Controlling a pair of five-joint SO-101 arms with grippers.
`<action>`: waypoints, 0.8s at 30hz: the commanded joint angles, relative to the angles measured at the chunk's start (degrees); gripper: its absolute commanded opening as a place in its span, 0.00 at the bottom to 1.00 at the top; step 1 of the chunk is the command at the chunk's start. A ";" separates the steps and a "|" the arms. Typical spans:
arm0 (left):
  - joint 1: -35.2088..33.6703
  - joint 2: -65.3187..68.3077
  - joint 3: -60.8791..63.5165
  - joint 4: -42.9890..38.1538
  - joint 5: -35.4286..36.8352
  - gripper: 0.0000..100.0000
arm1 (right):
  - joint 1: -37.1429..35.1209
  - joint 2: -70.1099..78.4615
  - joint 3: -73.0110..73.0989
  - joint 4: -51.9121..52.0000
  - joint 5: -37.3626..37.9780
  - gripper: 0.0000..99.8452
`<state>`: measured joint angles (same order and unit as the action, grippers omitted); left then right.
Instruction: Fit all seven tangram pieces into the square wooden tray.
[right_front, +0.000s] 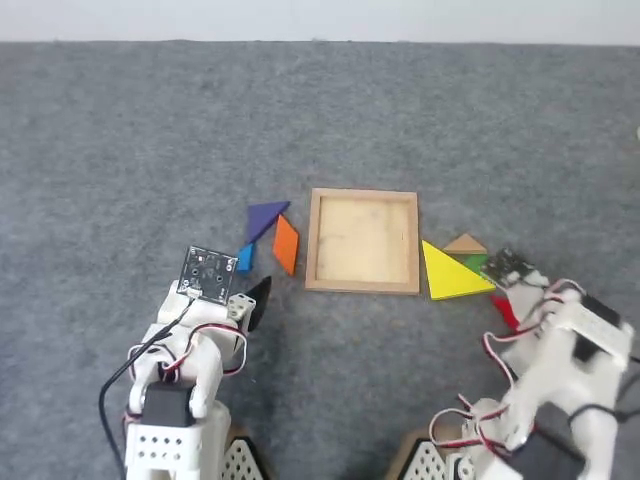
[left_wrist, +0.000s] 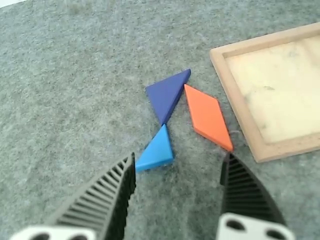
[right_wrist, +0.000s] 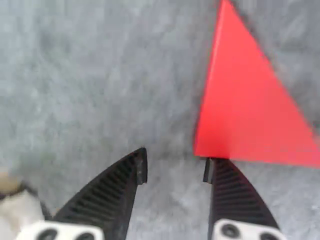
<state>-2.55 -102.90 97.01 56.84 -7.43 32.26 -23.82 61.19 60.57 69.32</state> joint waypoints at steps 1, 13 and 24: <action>-0.18 -0.88 -0.57 0.53 -0.26 0.27 | -6.29 2.59 -5.10 -5.76 -14.07 0.19; -0.18 -0.88 -0.57 0.53 -0.26 0.27 | -6.73 17.98 -27.16 -4.88 -25.32 0.19; -0.18 -0.88 -0.57 0.53 -0.26 0.27 | -7.69 18.15 -27.34 7.78 16.79 0.28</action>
<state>-2.55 -102.90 97.01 56.84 -7.43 24.70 -5.45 36.57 64.97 72.75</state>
